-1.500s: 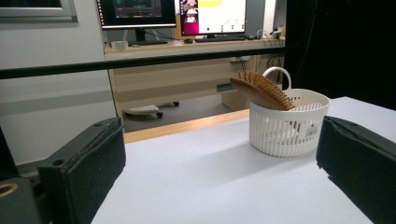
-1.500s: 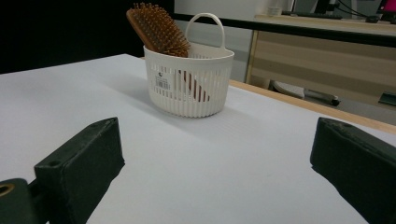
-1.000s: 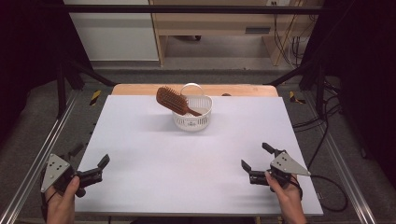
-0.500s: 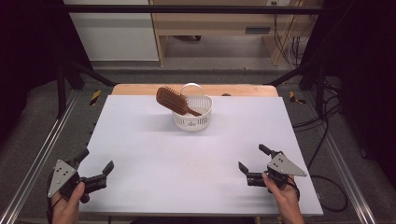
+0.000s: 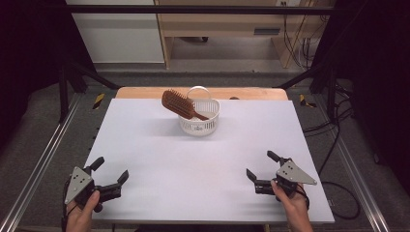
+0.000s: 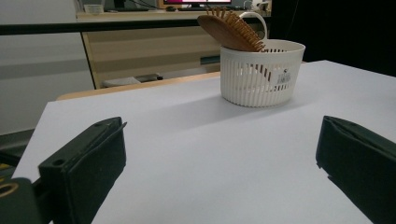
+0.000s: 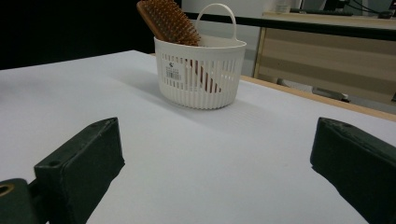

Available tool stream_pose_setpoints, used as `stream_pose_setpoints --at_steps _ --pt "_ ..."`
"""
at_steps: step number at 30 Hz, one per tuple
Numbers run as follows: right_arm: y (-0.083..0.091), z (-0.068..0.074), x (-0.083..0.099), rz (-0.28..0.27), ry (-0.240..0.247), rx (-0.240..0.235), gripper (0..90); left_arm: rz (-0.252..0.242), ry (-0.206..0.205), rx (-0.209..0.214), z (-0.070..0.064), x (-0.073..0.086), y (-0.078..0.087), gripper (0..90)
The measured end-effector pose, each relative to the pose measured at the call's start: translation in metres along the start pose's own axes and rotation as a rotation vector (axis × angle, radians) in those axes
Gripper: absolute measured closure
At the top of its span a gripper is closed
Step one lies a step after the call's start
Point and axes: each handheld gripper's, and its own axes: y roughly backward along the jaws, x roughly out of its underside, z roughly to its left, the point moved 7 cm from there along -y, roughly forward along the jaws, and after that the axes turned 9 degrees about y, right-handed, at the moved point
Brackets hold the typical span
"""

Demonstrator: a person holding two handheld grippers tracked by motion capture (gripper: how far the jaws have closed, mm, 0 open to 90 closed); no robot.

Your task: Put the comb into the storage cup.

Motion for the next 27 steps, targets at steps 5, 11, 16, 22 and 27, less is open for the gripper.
stream_pose_setpoints --at_steps 5,11,16,22,27 --pt "0.000 0.001 0.000 -0.009 0.004 0.006 3.1 -0.002 -0.036 0.008 -0.013 0.003 -0.006 1.8" --pt "-0.003 0.001 0.001 -0.007 -0.006 0.004 3.0 -0.003 -0.055 0.023 -0.029 0.004 -0.018 1.6" --pt "-0.004 0.002 0.001 -0.011 -0.014 -0.011 2.9 0.024 -0.062 0.060 -0.039 0.009 -0.024 1.4" --pt "-0.007 0.003 0.000 -0.023 -0.044 -0.040 2.9 0.043 -0.003 0.088 -0.041 0.015 -0.024 1.4" --pt "-0.012 0.003 0.000 -0.028 -0.059 -0.046 2.9 0.026 0.001 0.085 -0.043 0.014 -0.024 1.7"
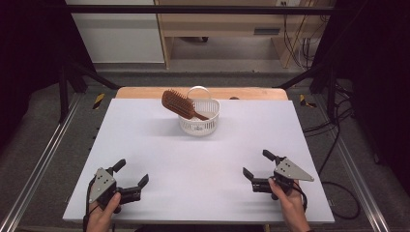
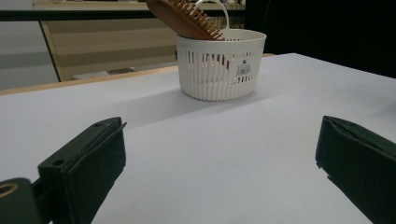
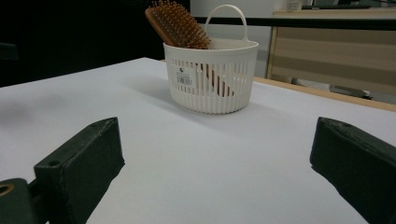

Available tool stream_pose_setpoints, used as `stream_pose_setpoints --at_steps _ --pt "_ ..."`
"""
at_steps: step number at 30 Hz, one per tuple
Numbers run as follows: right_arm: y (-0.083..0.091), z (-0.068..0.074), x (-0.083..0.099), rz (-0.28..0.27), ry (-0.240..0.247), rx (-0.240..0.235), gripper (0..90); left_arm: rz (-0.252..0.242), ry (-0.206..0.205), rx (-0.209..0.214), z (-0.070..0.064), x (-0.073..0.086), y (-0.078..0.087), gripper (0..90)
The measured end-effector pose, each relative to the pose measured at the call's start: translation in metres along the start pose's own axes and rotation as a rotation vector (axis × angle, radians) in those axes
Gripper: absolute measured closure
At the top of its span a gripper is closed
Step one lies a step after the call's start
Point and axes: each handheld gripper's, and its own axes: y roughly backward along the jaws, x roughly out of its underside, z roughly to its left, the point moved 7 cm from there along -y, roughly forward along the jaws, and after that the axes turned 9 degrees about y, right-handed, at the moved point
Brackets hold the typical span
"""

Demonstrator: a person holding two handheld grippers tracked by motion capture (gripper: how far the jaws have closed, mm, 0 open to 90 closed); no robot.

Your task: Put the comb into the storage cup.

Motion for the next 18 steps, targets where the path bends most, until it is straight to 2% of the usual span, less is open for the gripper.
stream_pose_setpoints --at_steps 8,10,12,15,18 --pt "-0.011 0.005 -0.002 0.001 0.001 -0.023 2.8 -0.022 -0.015 -0.002 -0.005 0.001 0.001 1.8" --pt "-0.015 0.006 -0.002 0.006 -0.014 -0.024 3.2 -0.023 -0.028 -0.005 -0.005 0.001 0.001 1.8" --pt "-0.018 0.006 -0.002 0.000 -0.025 -0.019 3.4 -0.037 -0.023 -0.017 -0.002 -0.002 0.002 1.9" --pt "-0.023 0.007 0.000 -0.006 -0.059 -0.011 3.6 -0.043 -0.037 -0.029 0.002 -0.004 0.003 1.9" --pt "-0.026 0.006 0.001 0.011 -0.061 0.012 4.2 -0.044 -0.034 -0.038 0.004 -0.003 0.003 2.0"
